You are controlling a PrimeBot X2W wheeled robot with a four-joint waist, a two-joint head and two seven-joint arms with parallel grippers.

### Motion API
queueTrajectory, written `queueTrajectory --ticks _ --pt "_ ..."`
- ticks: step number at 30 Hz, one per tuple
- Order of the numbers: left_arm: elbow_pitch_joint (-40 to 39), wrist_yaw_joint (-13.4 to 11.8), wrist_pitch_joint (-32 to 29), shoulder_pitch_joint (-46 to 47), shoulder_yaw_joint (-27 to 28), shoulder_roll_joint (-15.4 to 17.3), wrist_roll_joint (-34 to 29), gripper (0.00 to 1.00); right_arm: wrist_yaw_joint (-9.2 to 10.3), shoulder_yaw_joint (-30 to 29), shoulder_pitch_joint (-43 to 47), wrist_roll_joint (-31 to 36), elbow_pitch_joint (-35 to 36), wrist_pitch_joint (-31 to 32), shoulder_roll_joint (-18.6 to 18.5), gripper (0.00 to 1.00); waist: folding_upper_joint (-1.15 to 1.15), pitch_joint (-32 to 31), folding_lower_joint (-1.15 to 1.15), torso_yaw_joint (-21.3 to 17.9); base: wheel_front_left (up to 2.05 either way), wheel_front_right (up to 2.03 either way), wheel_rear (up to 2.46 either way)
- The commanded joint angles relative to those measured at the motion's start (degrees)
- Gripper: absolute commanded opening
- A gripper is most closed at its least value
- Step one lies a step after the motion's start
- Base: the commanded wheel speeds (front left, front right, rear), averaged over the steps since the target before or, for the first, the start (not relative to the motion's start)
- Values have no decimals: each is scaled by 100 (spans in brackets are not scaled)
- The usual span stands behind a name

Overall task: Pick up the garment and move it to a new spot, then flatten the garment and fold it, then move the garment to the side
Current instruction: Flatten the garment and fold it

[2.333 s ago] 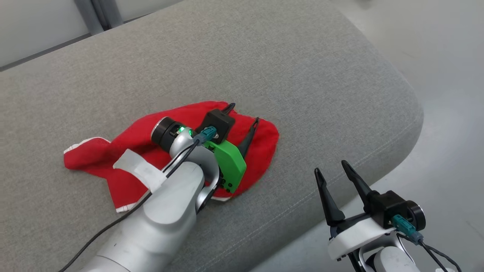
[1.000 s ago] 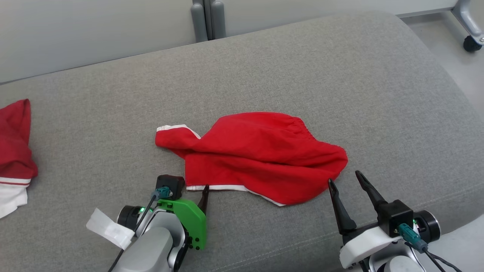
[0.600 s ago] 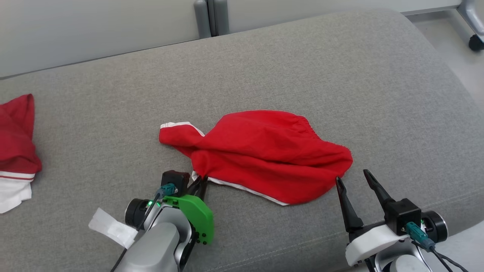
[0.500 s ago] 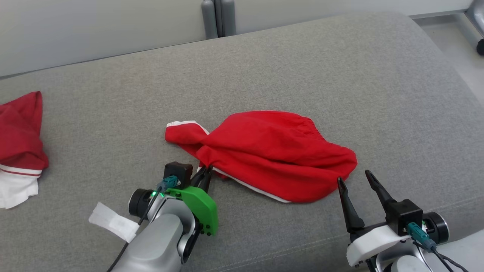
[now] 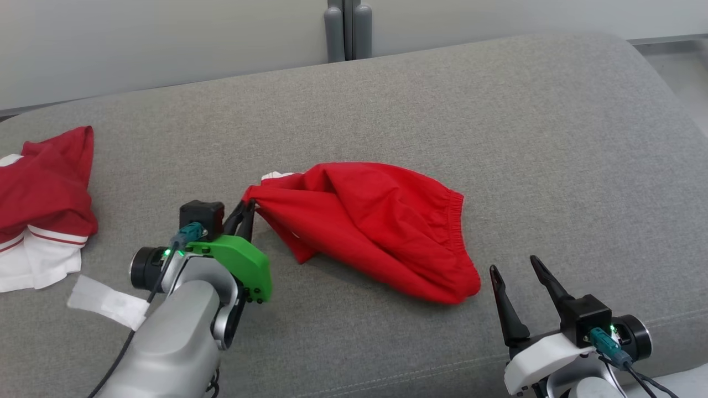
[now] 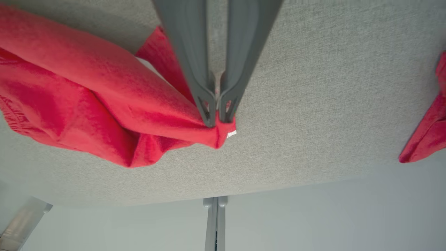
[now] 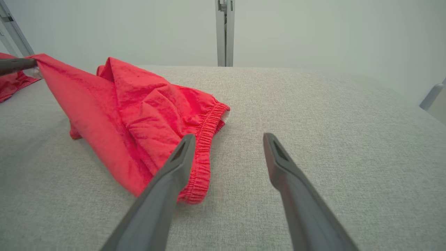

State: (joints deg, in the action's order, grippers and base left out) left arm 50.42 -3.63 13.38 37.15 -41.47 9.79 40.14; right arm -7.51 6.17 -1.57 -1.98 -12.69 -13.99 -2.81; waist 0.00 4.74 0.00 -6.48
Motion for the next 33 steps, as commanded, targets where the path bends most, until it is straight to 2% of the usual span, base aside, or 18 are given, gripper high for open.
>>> queueTrajectory --ticks 1,8,11,18,29,30,31,32,33 --pt "29 -69 -20 -18 39 87 63 0 4 18 -55 56 -32 11 -14 100 0 23 0 5 0 0 0" --pt "208 -217 18 -365 293 370 281 0 4 124 -121 128 -214 39 -14 100 0 140 0 46 0 0 0" --pt "270 -217 36 -471 334 424 344 0 4 376 -142 94 -315 67 -57 100 0 166 0 83 0 0 0" --pt "188 -200 87 -440 371 327 397 0 5 1626 -311 -198 -585 210 -515 100 0 191 0 207 0 0 0" --pt "-206 -325 166 -735 357 208 301 0 5 1941 -705 -308 -983 67 -582 100 0 297 0 491 0 0 0" --pt "-221 -336 168 -754 356 206 295 9 5 1945 -727 -315 -1001 55 -575 100 0 297 0 506 0 0 0" --pt "-221 -336 168 -754 356 206 295 9 5 1945 -727 -315 -1001 55 -575 100 0 297 0 506 0 0 0" --pt "-213 -360 173 -791 355 222 276 85 5 1946 -746 -335 -1041 30 -569 100 0 300 0 529 0 0 0" --pt "-213 -360 173 -791 355 222 276 85 5 1946 -746 -335 -1041 30 -569 100 0 300 0 529 0 0 0"
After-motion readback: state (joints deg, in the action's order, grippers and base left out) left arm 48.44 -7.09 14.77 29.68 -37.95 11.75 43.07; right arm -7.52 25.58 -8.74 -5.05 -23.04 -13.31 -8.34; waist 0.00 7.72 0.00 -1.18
